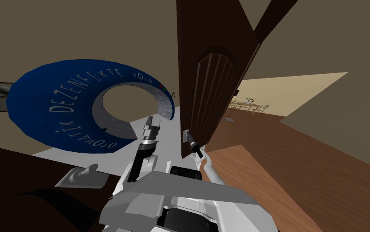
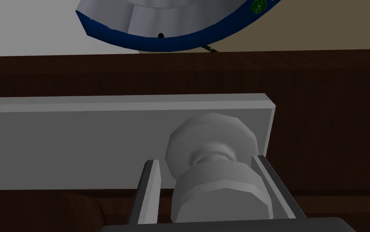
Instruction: Push the door open
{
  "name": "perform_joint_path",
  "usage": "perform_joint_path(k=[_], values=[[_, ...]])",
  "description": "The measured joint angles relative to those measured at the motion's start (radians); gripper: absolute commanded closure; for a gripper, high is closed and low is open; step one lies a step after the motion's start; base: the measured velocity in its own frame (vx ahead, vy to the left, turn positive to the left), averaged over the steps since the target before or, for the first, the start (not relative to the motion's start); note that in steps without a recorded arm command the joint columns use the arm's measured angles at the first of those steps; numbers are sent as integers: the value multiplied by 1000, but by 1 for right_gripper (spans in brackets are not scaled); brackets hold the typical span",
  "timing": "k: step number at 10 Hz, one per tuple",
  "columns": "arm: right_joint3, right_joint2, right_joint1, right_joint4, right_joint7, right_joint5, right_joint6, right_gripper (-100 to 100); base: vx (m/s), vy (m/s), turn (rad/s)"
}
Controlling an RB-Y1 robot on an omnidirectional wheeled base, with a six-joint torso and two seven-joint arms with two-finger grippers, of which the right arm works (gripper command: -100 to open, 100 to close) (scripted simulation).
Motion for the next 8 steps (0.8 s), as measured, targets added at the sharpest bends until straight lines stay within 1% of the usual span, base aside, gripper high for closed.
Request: perform_joint_path(k=[1,4,5,7,8], values=[[-1,0,-2,-1,0,0,-1,100,-31,-25,4],[0,-3,3,4,1,1,3,100,-14,-8,-5],[0,-3,4,4,1,1,3,100,95,81,-67],[-7,-8,8,17,5,0,4,100,115,124,-68],[-12,-11,13,12,9,0,4,100,139,143,-70]])
